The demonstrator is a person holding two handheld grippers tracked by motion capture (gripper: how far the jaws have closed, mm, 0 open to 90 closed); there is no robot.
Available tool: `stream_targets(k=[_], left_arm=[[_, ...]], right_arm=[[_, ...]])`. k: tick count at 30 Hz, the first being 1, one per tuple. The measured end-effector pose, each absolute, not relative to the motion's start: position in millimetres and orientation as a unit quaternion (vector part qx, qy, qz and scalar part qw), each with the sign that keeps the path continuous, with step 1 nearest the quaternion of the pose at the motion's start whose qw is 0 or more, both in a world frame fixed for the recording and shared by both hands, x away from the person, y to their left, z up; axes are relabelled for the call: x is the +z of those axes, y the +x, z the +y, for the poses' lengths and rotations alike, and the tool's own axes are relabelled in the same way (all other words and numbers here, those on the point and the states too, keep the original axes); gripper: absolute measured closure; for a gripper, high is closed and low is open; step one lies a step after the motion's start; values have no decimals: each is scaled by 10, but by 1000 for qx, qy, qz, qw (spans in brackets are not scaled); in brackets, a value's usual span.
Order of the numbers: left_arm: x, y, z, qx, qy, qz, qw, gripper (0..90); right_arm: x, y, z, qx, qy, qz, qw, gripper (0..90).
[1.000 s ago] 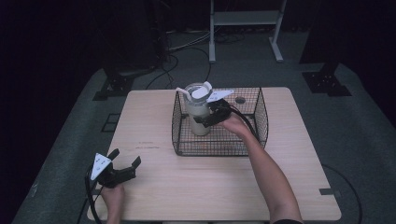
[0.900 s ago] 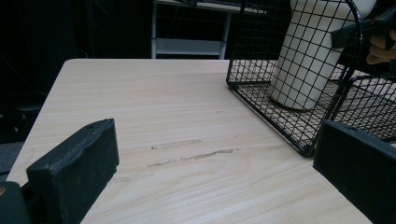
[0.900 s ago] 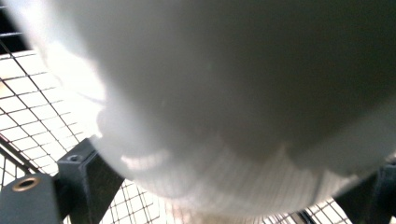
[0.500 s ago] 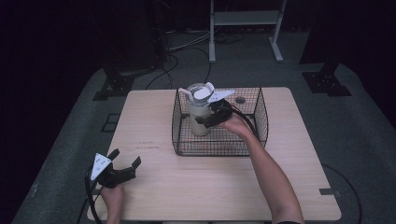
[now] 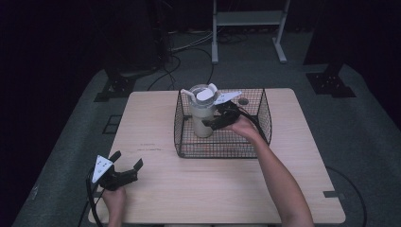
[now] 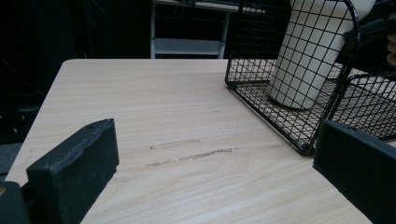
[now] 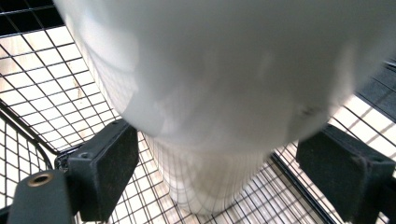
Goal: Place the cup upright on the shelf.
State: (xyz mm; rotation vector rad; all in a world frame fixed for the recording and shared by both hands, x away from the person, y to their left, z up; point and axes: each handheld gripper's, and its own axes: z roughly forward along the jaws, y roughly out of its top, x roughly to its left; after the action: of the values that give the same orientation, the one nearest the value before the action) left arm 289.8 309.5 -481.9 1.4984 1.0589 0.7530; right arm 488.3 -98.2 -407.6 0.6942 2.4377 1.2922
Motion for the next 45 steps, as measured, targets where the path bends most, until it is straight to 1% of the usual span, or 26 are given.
stream_targets(k=[4,18,31,45], left_arm=[[-4819,2899,3096,318,633,446,547,0],[-4819,2898,3093,318,633,447,547,0],[-4819,2896,3092,318,633,446,547,0],[-4819,2896,3090,318,634,446,547,0]], right_arm=[[-4027,4856,-1025,448,253,845,144,132],[-3830,4751,-1226,449,268,838,155,132],[-3668,4609,-1293,445,276,839,148,132],[-3547,4497,-1363,442,267,843,151,132]])
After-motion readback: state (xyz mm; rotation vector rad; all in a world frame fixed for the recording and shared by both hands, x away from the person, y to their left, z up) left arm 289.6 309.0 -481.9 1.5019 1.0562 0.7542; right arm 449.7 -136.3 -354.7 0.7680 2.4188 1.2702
